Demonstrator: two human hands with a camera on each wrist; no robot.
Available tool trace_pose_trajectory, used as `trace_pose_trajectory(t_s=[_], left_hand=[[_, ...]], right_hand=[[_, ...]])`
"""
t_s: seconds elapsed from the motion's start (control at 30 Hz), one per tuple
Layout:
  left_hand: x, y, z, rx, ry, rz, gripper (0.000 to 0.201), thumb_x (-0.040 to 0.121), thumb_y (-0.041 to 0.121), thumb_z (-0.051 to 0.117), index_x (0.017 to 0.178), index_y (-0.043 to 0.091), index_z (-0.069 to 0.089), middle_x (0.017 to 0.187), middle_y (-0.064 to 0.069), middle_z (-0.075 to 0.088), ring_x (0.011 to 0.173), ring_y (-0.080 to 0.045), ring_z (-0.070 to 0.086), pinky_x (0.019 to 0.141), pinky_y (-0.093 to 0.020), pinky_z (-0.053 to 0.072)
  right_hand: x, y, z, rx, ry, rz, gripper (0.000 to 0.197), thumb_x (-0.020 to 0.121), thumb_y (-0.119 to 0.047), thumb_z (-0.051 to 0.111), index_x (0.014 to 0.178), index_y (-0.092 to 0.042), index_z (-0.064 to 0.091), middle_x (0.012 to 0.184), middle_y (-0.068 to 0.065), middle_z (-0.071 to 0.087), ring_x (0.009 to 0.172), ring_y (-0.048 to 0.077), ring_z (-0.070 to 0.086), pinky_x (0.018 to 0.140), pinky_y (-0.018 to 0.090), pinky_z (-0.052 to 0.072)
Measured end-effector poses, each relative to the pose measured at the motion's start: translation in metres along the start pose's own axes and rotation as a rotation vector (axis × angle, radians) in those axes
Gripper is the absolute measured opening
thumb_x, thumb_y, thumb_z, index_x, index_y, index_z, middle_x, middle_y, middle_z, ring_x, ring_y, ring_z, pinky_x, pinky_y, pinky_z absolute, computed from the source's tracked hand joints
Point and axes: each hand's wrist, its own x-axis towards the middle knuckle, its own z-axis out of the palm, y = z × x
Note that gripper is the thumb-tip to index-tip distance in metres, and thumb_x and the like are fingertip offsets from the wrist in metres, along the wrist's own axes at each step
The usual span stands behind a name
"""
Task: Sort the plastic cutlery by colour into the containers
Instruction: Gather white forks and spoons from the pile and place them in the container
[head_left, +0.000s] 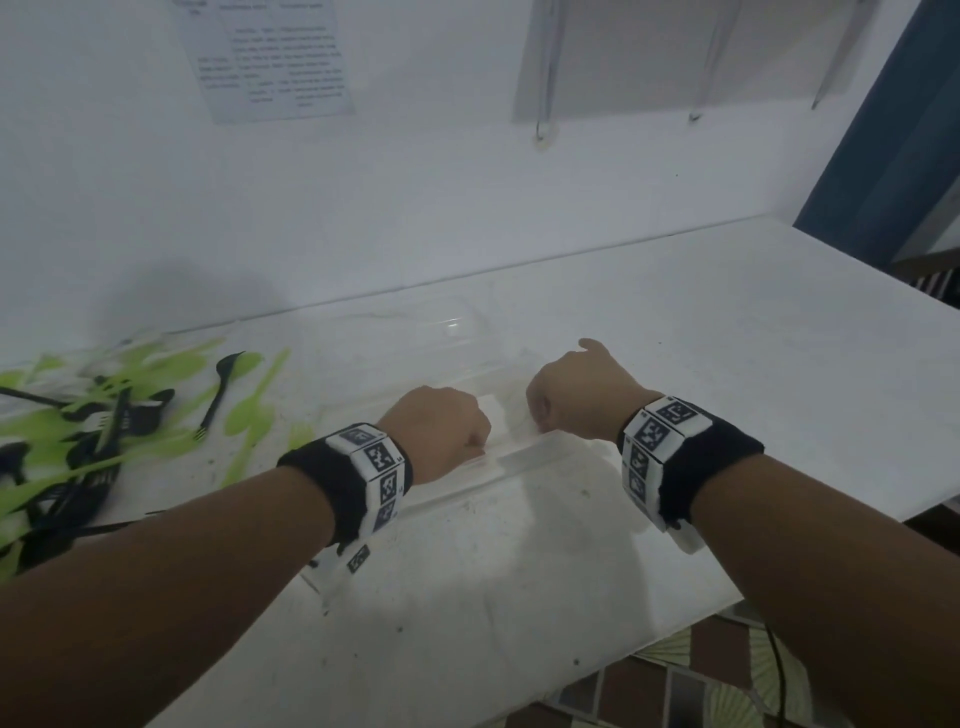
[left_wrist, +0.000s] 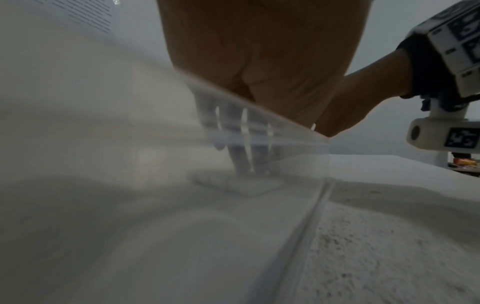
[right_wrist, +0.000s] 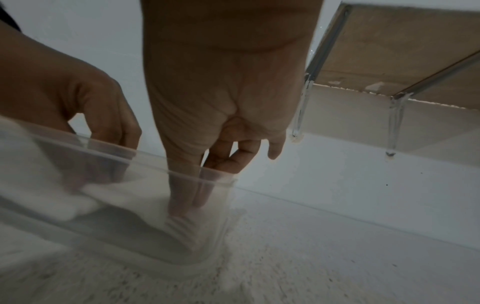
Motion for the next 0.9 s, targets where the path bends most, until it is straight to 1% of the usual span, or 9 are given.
trace_pose_trajectory(t_s=[0.17,0.33,0.43,0.5,0.57,0.67,0.77,0.83,0.9], left_hand=[[0.003,0.001,0.000,-0.005,0.010,-0.066,0.036,0.097,0.034,0.054,0.063,0.024,0.047,0.085,0.006,0.054,0.076,-0.020,0.051,0.075,-0.032,0.045],[0.006,0.002,0.001,-0.067,-0.018,-0.105,0.026,0.097,0.034,0.058,0.073,0.025,0.055,0.092,0.008,0.054,0.086,-0.020,0.055,0.081,-0.033,0.047],[0.004,-0.006,-0.001,-0.181,-0.038,-0.097,0.026,0.097,0.038,0.061,0.072,0.031,0.059,0.087,0.013,0.054,0.087,-0.015,0.055,0.079,-0.029,0.042],[-0.001,-0.014,-0.007,-0.308,-0.049,-0.091,0.014,0.096,0.041,0.064,0.089,0.031,0.072,0.092,0.019,0.058,0.090,-0.008,0.057,0.084,-0.025,0.043],[-0.014,-0.024,-0.017,-0.383,0.028,-0.109,0.018,0.095,0.041,0.067,0.104,0.027,0.075,0.094,0.021,0.060,0.086,0.001,0.057,0.080,-0.019,0.041],[-0.041,-0.043,-0.036,-0.415,0.247,-0.184,0.015,0.094,0.040,0.067,0.095,0.027,0.074,0.084,0.017,0.063,0.079,0.003,0.057,0.070,-0.019,0.039],[-0.078,-0.073,-0.051,-0.426,0.286,-0.382,0.018,0.094,0.046,0.065,0.100,0.030,0.069,0.081,0.013,0.066,0.078,-0.004,0.060,0.069,-0.024,0.044],[-0.105,-0.099,-0.054,-0.453,0.261,-0.511,0.035,0.093,0.052,0.065,0.122,0.032,0.063,0.094,0.012,0.069,0.088,-0.008,0.063,0.080,-0.029,0.049],[-0.134,-0.124,-0.053,-0.415,0.162,-0.596,0.063,0.093,0.055,0.065,0.147,0.032,0.044,0.128,0.004,0.065,0.116,-0.017,0.060,0.098,-0.034,0.046]], right_hand=[[0.000,-0.005,-0.002,-0.009,-0.001,0.014,0.017,0.092,-0.025,0.062,0.080,-0.035,0.065,0.089,-0.013,0.072,0.091,0.014,0.066,0.123,0.046,0.015],[-0.004,-0.007,-0.005,0.018,-0.005,0.031,0.014,0.093,-0.025,0.063,0.085,-0.034,0.071,0.087,-0.011,0.070,0.092,0.016,0.065,0.123,0.047,0.012],[-0.007,-0.006,-0.009,0.114,-0.014,0.011,0.019,0.099,-0.045,0.058,0.094,-0.033,0.073,0.095,-0.010,0.071,0.097,0.017,0.064,0.111,0.043,0.033],[-0.008,-0.009,-0.011,0.261,0.038,0.014,0.023,0.101,-0.048,0.054,0.101,-0.031,0.071,0.100,-0.010,0.068,0.097,0.017,0.064,0.090,0.037,0.049],[-0.005,-0.017,-0.014,0.442,0.185,0.018,0.022,0.100,-0.046,0.056,0.109,-0.029,0.067,0.102,-0.008,0.062,0.095,0.016,0.061,0.081,0.033,0.048],[0.005,-0.037,-0.027,0.778,0.270,0.039,0.041,0.097,-0.051,0.061,0.130,-0.029,0.053,0.105,-0.006,0.064,0.096,0.014,0.062,0.083,0.032,0.049],[0.023,-0.068,-0.048,1.028,0.119,0.019,0.065,0.092,-0.063,0.062,0.145,-0.032,0.038,0.122,-0.003,0.063,0.111,0.017,0.061,0.092,0.034,0.047],[0.037,-0.093,-0.061,1.060,0.059,-0.035,0.070,0.091,-0.067,0.061,0.147,-0.033,0.037,0.129,-0.004,0.060,0.116,0.017,0.058,0.094,0.034,0.044],[0.052,-0.121,-0.072,1.055,0.048,-0.092,0.068,0.090,-0.069,0.060,0.145,-0.033,0.041,0.132,-0.004,0.060,0.116,0.016,0.058,0.092,0.033,0.043]])
